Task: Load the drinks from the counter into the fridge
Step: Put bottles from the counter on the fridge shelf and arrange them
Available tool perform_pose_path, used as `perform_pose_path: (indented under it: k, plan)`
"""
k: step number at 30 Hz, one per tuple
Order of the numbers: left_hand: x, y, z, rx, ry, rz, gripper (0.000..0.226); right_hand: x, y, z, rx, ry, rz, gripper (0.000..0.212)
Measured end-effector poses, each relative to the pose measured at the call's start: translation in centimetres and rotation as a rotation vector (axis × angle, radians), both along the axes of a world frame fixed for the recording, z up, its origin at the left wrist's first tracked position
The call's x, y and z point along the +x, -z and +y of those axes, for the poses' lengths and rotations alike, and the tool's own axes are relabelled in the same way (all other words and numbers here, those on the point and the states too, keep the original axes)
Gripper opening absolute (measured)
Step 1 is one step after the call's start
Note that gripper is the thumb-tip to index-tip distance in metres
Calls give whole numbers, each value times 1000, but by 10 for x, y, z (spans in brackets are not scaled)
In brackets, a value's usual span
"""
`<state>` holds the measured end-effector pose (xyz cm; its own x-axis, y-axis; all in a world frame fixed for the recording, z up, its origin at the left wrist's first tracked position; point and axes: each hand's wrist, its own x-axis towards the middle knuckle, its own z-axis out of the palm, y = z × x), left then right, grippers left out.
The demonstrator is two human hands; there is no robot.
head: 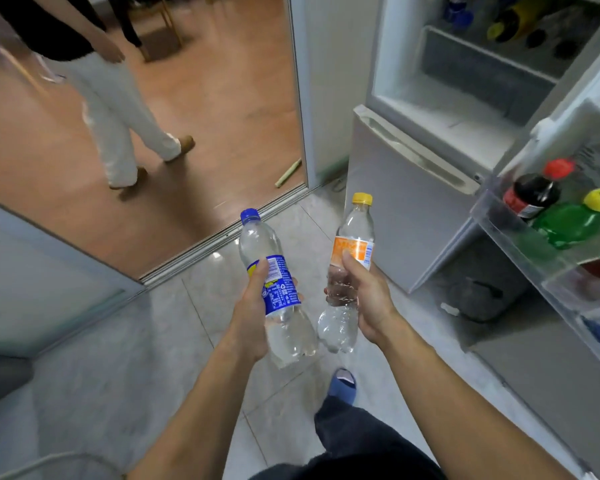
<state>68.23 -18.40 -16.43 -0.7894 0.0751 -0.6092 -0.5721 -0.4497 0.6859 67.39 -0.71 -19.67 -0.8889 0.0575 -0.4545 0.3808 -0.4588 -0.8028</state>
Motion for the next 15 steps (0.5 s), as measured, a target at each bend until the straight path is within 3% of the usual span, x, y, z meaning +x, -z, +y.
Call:
perform_pose_path:
  k: [5,15]
  plan:
    - [-75,4,-1,-148,18,20,64,-78,-4,6,35,14,-17,36]
    - [-225,21,17,-141,199,22,71,-191,12,22,50,250,-95,53]
